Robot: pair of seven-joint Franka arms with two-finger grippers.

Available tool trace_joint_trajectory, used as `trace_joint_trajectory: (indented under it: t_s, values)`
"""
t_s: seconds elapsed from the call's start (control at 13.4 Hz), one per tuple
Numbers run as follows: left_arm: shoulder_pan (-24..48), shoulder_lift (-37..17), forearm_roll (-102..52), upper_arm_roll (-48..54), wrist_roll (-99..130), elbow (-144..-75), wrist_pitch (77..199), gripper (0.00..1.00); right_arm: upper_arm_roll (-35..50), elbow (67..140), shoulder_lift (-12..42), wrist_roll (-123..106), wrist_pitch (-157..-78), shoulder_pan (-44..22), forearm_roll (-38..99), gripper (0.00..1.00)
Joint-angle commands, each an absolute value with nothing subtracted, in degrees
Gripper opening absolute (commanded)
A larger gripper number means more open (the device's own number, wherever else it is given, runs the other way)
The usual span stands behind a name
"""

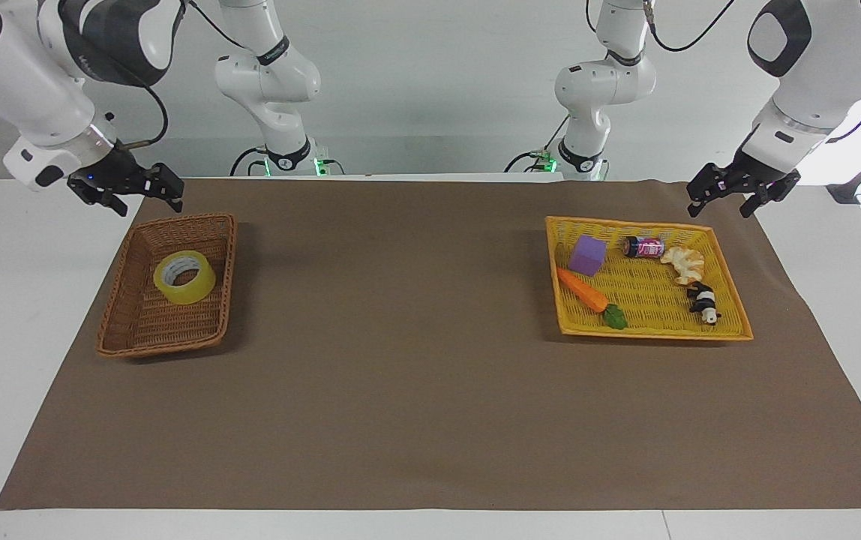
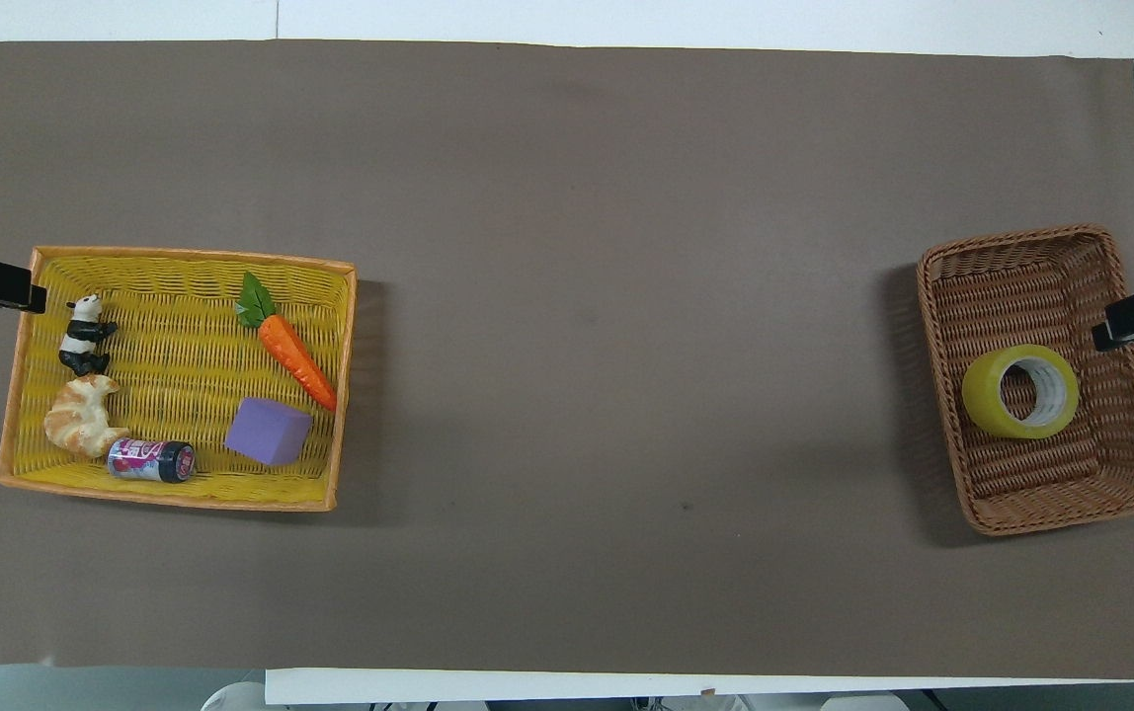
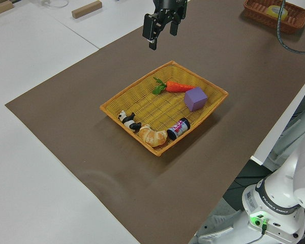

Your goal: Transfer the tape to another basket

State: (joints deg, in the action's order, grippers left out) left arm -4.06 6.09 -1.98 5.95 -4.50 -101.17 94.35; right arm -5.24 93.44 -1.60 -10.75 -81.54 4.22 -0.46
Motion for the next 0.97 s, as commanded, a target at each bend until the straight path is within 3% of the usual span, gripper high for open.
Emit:
trace_joint_trajectory:
  t_s: [0.0, 0.9]
  values:
    - [-4.0, 7.6, -1.1, 5.7, -5.3, -102.5, 93.8, 1.0, -6.2, 87.4, 1.9, -10.2, -78.7, 4.0, -0.8, 1.0]
    - [-4.0, 7.6, -1.1, 5.7, -5.3, -102.5, 93.8, 1.0, -7.4, 87.9, -0.1, -1.9, -81.8, 0.6, -3.4, 1.0]
